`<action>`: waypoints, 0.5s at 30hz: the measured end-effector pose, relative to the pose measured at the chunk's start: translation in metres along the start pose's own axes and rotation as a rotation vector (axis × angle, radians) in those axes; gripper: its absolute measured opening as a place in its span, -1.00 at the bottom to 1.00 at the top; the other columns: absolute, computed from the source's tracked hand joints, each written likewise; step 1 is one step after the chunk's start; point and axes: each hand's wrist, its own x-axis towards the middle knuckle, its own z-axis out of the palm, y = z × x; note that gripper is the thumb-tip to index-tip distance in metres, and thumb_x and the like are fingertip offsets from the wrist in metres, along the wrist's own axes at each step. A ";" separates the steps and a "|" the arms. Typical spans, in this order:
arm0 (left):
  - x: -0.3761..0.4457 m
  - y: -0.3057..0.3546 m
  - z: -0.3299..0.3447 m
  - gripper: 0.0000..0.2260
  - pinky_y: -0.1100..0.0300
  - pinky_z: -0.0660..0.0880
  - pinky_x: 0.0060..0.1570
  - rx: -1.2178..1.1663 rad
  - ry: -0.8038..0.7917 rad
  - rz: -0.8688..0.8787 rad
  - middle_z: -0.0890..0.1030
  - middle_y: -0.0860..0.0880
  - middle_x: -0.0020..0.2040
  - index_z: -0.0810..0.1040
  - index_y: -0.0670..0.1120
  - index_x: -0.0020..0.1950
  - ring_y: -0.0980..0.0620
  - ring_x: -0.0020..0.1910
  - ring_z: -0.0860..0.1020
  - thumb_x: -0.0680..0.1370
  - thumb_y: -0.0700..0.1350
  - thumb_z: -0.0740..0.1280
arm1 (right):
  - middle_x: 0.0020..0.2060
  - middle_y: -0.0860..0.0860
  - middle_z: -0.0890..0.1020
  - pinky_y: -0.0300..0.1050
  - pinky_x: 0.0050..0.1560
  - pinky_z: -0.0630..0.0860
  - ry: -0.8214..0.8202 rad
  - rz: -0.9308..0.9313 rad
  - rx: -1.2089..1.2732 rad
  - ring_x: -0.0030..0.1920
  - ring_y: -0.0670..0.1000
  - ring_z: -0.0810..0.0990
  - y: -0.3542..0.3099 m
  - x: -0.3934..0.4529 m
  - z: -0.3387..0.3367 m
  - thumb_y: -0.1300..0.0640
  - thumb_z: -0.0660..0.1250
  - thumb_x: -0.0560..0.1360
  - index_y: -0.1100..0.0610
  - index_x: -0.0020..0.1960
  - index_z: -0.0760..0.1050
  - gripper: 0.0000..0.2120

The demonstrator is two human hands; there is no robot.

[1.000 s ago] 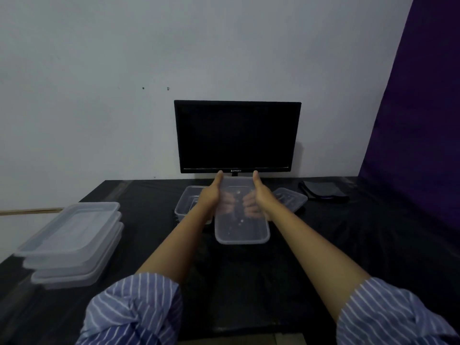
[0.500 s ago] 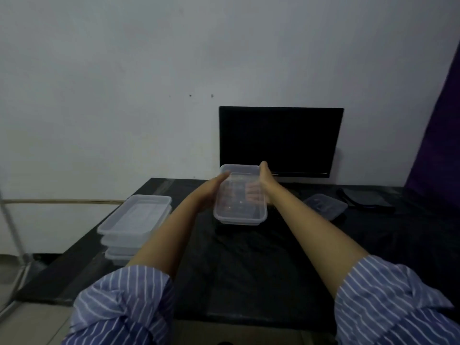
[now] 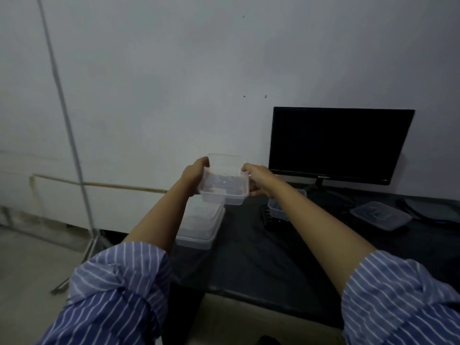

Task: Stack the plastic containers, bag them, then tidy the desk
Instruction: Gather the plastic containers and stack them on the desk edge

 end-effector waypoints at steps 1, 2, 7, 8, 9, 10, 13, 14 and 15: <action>-0.002 0.000 -0.010 -0.82 0.10 0.53 -0.30 -0.020 0.017 -0.004 0.53 -0.18 -0.07 0.50 -0.17 -0.05 -0.13 -0.24 0.53 0.50 -0.06 0.25 | -0.24 0.09 0.57 -0.21 -0.45 0.48 -0.014 0.007 0.009 -0.33 0.05 0.57 -0.001 0.002 0.008 0.11 0.20 0.56 0.20 0.00 0.43 -0.85; -0.003 -0.001 -0.017 -0.83 0.12 0.51 -0.35 -0.028 0.048 -0.014 0.52 -0.17 -0.10 0.50 -0.18 -0.06 -0.12 -0.27 0.52 0.48 -0.09 0.27 | -0.24 0.09 0.58 -0.22 -0.49 0.50 -0.023 0.014 0.025 -0.35 0.05 0.58 -0.001 0.002 0.015 0.13 0.21 0.55 0.21 -0.01 0.44 -0.86; 0.003 -0.010 -0.049 -0.70 0.13 0.51 -0.36 0.112 0.242 -0.017 0.57 -0.17 -0.08 0.54 -0.27 0.12 -0.13 -0.18 0.58 0.46 -0.12 0.40 | -0.10 0.24 0.63 -0.17 -0.50 0.56 -0.038 0.034 0.077 -0.39 0.10 0.64 -0.001 0.008 0.042 0.22 0.32 0.51 0.37 0.14 0.46 -0.72; 0.006 -0.013 -0.054 -0.64 0.05 0.57 -0.18 0.129 0.266 -0.028 0.60 -0.20 0.03 0.54 -0.30 0.15 -0.16 -0.05 0.61 0.45 -0.11 0.42 | -0.08 0.25 0.62 -0.17 -0.51 0.57 -0.035 0.033 0.069 -0.38 0.10 0.64 -0.001 0.009 0.046 0.22 0.34 0.51 0.38 0.13 0.45 -0.72; 0.009 -0.016 -0.057 -0.59 0.01 0.57 -0.03 0.136 0.287 -0.039 0.60 -0.22 0.11 0.54 -0.31 0.18 -0.19 0.05 0.60 0.43 -0.10 0.44 | -0.09 0.25 0.61 -0.16 -0.51 0.58 -0.029 0.031 0.067 -0.36 0.10 0.63 -0.001 0.009 0.049 0.24 0.35 0.51 0.38 0.10 0.45 -0.75; 0.009 -0.018 -0.060 -0.55 -0.02 0.56 0.03 0.143 0.298 -0.051 0.59 -0.23 0.16 0.53 -0.32 0.21 -0.21 0.10 0.59 0.42 -0.10 0.46 | -0.12 0.24 0.60 -0.15 -0.51 0.59 -0.022 0.029 0.078 -0.36 0.11 0.62 -0.001 0.011 0.052 0.26 0.35 0.51 0.38 0.08 0.44 -0.77; 0.013 -0.025 -0.062 -0.52 -0.04 0.55 0.06 0.160 0.282 -0.065 0.57 -0.26 0.20 0.50 -0.33 0.24 -0.22 0.13 0.57 0.41 -0.11 0.46 | -0.12 0.26 0.55 -0.15 -0.53 0.59 -0.020 0.035 0.127 -0.34 0.13 0.57 0.003 0.013 0.058 0.33 0.32 0.53 0.43 0.13 0.43 -0.77; 0.014 -0.026 -0.061 -0.52 -0.05 0.55 0.06 0.161 0.280 -0.067 0.56 -0.26 0.21 0.49 -0.33 0.25 -0.22 0.14 0.57 0.42 -0.12 0.46 | -0.11 0.27 0.54 -0.14 -0.54 0.58 -0.021 0.040 0.133 -0.34 0.13 0.57 0.005 0.014 0.059 0.34 0.31 0.53 0.44 0.14 0.43 -0.76; 0.015 -0.028 -0.060 -0.53 -0.06 0.54 0.07 0.163 0.278 -0.066 0.56 -0.26 0.21 0.49 -0.33 0.25 -0.22 0.15 0.57 0.42 -0.12 0.44 | -0.13 0.27 0.54 -0.14 -0.53 0.59 -0.021 0.047 0.133 -0.34 0.13 0.56 0.007 0.014 0.059 0.35 0.30 0.54 0.43 0.13 0.43 -0.79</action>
